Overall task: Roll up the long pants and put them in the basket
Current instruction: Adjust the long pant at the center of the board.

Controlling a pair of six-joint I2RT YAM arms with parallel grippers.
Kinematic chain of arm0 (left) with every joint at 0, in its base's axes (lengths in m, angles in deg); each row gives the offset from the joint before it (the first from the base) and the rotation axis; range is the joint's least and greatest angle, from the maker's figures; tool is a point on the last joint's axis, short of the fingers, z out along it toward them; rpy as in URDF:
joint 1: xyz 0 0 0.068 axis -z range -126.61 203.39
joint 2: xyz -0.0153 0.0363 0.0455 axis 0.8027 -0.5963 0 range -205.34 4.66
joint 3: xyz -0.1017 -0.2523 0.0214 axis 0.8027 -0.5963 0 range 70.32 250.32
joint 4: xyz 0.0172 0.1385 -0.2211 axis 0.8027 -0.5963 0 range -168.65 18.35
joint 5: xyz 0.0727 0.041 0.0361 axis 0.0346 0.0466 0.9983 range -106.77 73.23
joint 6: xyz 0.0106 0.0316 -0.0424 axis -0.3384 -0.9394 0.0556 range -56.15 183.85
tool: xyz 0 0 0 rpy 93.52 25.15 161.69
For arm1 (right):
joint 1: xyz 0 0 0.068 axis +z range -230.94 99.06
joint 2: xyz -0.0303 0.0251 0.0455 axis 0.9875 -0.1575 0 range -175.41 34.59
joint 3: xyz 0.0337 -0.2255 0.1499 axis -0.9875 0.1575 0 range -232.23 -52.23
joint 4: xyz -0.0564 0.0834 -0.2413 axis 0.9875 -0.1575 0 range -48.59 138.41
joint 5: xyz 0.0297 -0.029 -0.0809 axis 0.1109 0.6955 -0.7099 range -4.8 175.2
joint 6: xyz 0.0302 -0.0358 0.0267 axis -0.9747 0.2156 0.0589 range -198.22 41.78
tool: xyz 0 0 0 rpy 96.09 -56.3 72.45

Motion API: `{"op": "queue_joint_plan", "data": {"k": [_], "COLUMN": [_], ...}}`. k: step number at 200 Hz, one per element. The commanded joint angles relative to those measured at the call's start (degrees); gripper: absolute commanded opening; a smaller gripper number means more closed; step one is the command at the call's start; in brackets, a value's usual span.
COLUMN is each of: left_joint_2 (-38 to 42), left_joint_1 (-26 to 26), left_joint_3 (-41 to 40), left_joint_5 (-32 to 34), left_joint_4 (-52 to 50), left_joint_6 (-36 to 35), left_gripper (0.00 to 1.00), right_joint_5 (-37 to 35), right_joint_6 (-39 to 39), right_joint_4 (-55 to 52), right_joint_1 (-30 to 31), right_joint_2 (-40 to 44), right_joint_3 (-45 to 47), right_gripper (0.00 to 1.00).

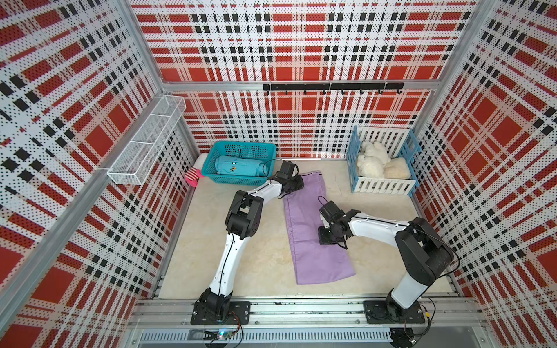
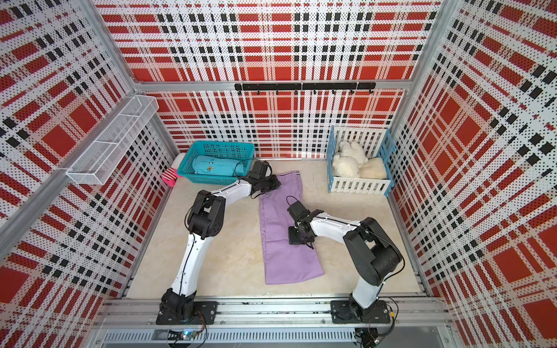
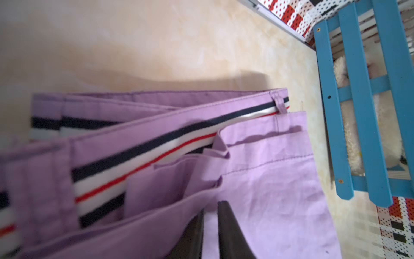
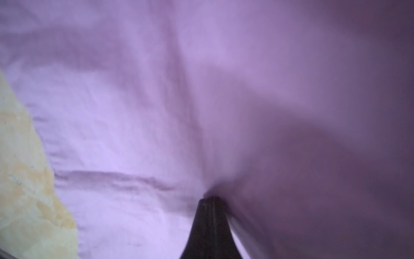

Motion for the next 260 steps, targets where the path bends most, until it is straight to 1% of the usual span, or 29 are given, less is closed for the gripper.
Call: {"op": "queue_joint_plan", "data": {"k": [1,15,25,40,45,50,53,59,66,76,91,93,110,128,148,159,162,168,181,204,228,246,260], "left_joint_2": [-3.39,-3.21,-1.93,3.23,5.26,7.91,9.4,12.47,16.15,21.43,28.71,29.62,35.73,39.97,41.11,41.27,41.28,41.42,41.83,42.03,40.77,39.62,38.23], "left_joint_1": [-1.86,-2.23,-2.24,-1.4,-0.92,-0.48,-0.14,0.53,1.34,2.53,4.4,4.59,7.32,10.92,14.52,15.7,15.96,16.28,16.7,15.61,11.85,9.37,8.07], "left_joint_3": [0.11,-0.07,-0.19,-1.44,-2.24,-3.07,-3.67,-5.09,-7.24,-11.72,-20.67,-21.99,-33.12,-45.22,-53.57,-56.17,-56.82,-58.11,-60.6,-63.76,-65.34,-63.55,-60.47], "left_joint_5": [4.25,3.03,1.2,1.29,1.49,1.67,1.82,2.43,3.59,5.42,7.28,7.18,8.18,6.69,5.43,6.25,6.54,6.86,7.25,8.48,7.88,6.73,6.51], "left_joint_4": [-3.18,-2.81,-2.03,0.0,0.66,1.36,1.55,1.64,1.63,1.69,2.55,2.71,3.96,8.09,11.75,12.35,12.56,13.04,13.75,13.04,13.29,13.57,12.56], "left_joint_6": [-2.99,-5.52,-7.24,-9.86,-10.69,-11.38,-11.77,-12.19,-12.2,-13.62,-12.73,-11.52,-7.83,-3.52,2.84,5.5,6.21,7.39,8.82,9.24,8.49,5.39,2.87], "left_gripper": [0.18,0.19,0.19,0.21,0.22,0.23,0.24,0.25,0.27,0.3,0.31,0.31,0.32,0.32,0.32,0.32,0.32,0.32,0.31,0.31,0.31,0.31,0.31], "right_joint_5": [3.45,5.06,4.96,1.27,-0.88,-3.13,-4.51,-7.06,-9.69,-12.62,-15.27,-15.56,-14.31,-12.47,-11.72,-10.29,-9.88,-8.69,-6.55,-4.18,-1.61,-0.39,-1.3], "right_joint_6": [-4.74,-5.08,-3.52,1.11,2.9,4.75,6.12,8.25,9.86,11.41,11.71,11.61,10.15,7.65,5.05,4.7,3.08,2.31,1.05,-1.44,-4.35,-5.25,-4.3], "right_joint_4": [4.23,6.46,5.8,0.35,-2.48,-5.44,-7.28,-11.05,-15.37,-20.3,-24.15,-24.53,-24.57,-22.74,-21.09,-20.38,-20.11,-19.45,-17.65,-13.82,-7.77,-3.94,-3.79], "right_joint_1": [1.37,1.35,1.34,1.33,1.31,1.29,1.29,1.29,1.12,0.75,0.04,-0.06,-0.81,-1.0,-1.15,-1.17,-1.15,-1.17,-1.08,0.03,3.96,6.36,7.47], "right_joint_2": [2.09,4.9,7.19,9.73,10.17,10.39,10.43,10.21,9.78,9.06,8.89,8.93,10.43,12.75,15.08,15.99,16.2,16.55,17.1,17.15,14.58,9.5,5.55], "right_joint_3": [2.82,2.95,1.05,-4.81,-7.31,-9.73,-11.5,-14.52,-17.68,-20.77,-21.83,-21.69,-18.2,-13.37,-8.29,-5.65,-4.91,-3.49,-0.3,5.78,9.67,9.1,5.9], "right_gripper": [0.0,0.0,0.0,0.0,0.07,0.17,0.21,0.25,0.26,0.27,0.27,0.27,0.26,0.25,0.23,0.21,0.2,0.18,0.15,0.09,0.06,0.05,0.05]}}
